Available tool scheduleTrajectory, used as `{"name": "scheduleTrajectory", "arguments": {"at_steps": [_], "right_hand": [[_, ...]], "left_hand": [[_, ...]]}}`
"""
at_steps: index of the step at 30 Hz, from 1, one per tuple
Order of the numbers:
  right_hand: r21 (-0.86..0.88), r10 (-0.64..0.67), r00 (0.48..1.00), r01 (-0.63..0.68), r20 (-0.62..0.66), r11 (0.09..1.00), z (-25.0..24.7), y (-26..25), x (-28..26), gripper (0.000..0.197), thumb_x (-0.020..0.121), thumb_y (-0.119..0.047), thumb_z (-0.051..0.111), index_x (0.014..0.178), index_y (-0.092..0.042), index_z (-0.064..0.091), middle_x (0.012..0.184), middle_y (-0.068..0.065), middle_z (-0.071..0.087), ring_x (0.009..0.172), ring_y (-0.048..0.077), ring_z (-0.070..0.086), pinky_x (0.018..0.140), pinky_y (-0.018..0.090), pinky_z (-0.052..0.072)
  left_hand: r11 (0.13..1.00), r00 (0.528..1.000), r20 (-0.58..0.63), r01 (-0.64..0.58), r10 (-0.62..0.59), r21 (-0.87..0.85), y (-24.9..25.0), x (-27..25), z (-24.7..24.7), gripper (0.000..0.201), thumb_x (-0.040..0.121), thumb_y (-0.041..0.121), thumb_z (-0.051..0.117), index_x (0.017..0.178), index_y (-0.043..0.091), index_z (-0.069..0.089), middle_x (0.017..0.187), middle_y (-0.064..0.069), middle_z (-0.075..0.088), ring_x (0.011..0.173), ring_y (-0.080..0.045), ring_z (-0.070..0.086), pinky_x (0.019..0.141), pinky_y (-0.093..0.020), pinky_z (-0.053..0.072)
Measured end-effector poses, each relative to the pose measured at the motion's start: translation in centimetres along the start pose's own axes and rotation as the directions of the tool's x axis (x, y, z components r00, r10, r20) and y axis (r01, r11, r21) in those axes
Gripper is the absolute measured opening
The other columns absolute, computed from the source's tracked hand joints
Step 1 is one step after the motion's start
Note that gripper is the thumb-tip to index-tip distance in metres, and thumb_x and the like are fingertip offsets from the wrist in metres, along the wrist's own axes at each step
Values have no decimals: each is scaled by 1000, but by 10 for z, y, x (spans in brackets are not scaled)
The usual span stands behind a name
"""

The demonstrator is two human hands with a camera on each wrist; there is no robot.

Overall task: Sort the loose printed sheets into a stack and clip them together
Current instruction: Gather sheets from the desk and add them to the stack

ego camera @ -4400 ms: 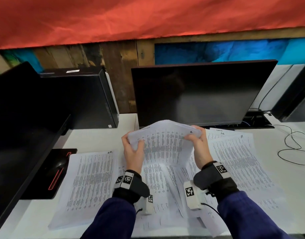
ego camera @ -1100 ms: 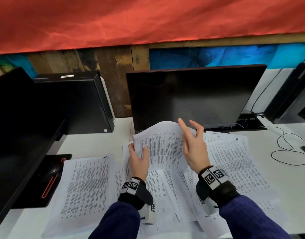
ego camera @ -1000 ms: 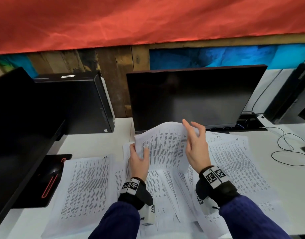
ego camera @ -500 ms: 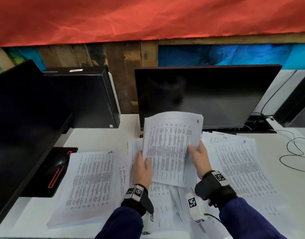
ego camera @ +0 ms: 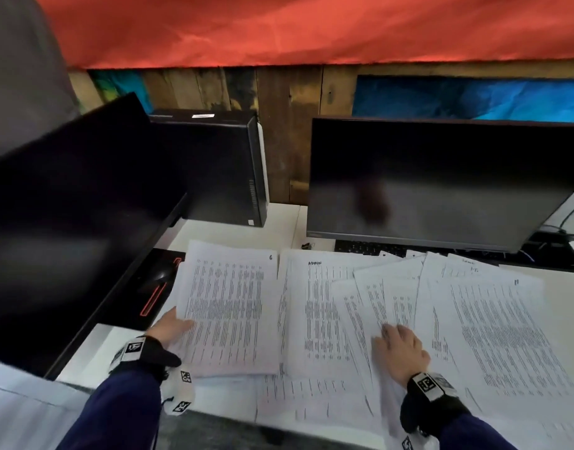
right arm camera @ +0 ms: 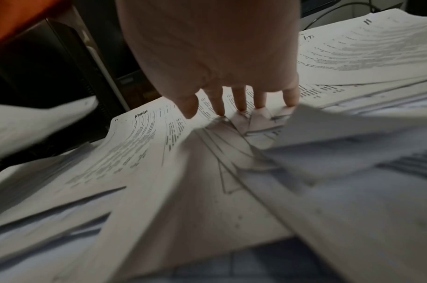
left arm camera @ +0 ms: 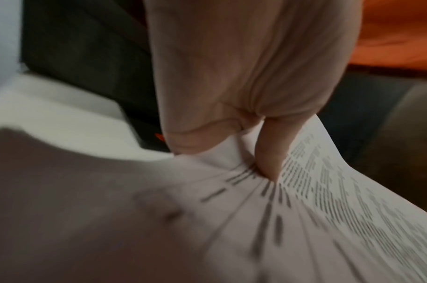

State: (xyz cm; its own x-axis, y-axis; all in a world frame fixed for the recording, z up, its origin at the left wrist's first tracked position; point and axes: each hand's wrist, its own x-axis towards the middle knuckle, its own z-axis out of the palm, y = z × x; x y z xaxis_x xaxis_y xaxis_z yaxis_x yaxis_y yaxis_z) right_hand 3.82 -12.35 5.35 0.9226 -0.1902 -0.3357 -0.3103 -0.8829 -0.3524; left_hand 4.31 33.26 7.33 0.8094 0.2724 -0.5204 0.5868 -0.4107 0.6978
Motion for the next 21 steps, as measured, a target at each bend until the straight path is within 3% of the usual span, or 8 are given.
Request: {"name": "scheduleTrajectory", "arguments": {"at_steps": [5, 9, 14, 17, 18, 20, 21], "right_hand": [[14, -1, 1000, 1, 1, 1000, -1, -4, -1, 46, 92, -41, 40, 137, -32, 40, 153, 3, 27, 140, 26, 26, 112, 47, 22], [15, -16, 999, 15, 49, 1000, -6, 0, -2, 48, 94, -42, 40, 141, -31, 37, 153, 4, 26, 140, 28, 25, 112, 48, 22], [49, -55, 996, 51, 68, 997, -13, 8, -1, 44, 97, -37, 40, 140, -27, 40, 150, 3, 32, 137, 26, 32, 110, 44, 28], [109, -88, 993, 78, 82, 991, -16, 15, 0, 43, 96, -36, 44, 137, -24, 44, 143, 4, 40, 130, 27, 40, 106, 42, 33], [145, -100, 992, 88, 75, 985, -17, 18, 1, 43, 97, -36, 44, 137, -23, 44, 141, 5, 43, 127, 26, 43, 106, 41, 36], [200, -91, 996, 89, 1, 976, -19, 26, 3, 40, 97, -35, 45, 134, -21, 50, 139, 6, 48, 123, 25, 49, 104, 41, 39], [186, -74, 995, 85, -68, 979, -21, 32, 4, 37, 97, -34, 46, 131, -20, 54, 138, 5, 50, 123, 25, 49, 103, 42, 40]], "left_hand": [[967, 989, -69, 139, -127, 213, -21, 19, -19, 38, 86, -1, 59, 123, -2, 56, 122, -21, 60, 114, -34, 57, 94, -36, 46], [899, 965, -154, 255, -213, 354, -26, 33, -10, 36, 88, 8, 54, 122, -5, 57, 127, -20, 58, 118, -32, 55, 97, -31, 43], [902, 880, -400, 366, -255, 230, -4, 17, 15, 49, 85, 7, 62, 129, -6, 48, 130, -26, 53, 119, -39, 53, 96, -39, 44], [825, 769, -591, 485, -244, 290, 22, 2, 43, 70, 77, 13, 69, 137, 4, 35, 136, -24, 41, 126, -40, 40, 111, -56, 24], [797, 755, -622, 499, -207, 340, 34, -2, 51, 78, 76, 17, 71, 141, 7, 30, 139, -22, 37, 129, -38, 36, 113, -60, 17], [767, 832, -549, 402, -79, 500, 59, -8, 78, 84, 79, 26, 68, 147, 16, 18, 147, -15, 29, 136, -32, 29, 114, -56, 14], [760, 873, -487, 292, 37, 581, 66, -9, 96, 76, 83, 25, 62, 146, 18, 20, 148, -13, 28, 136, -30, 29, 113, -52, 18]]}}
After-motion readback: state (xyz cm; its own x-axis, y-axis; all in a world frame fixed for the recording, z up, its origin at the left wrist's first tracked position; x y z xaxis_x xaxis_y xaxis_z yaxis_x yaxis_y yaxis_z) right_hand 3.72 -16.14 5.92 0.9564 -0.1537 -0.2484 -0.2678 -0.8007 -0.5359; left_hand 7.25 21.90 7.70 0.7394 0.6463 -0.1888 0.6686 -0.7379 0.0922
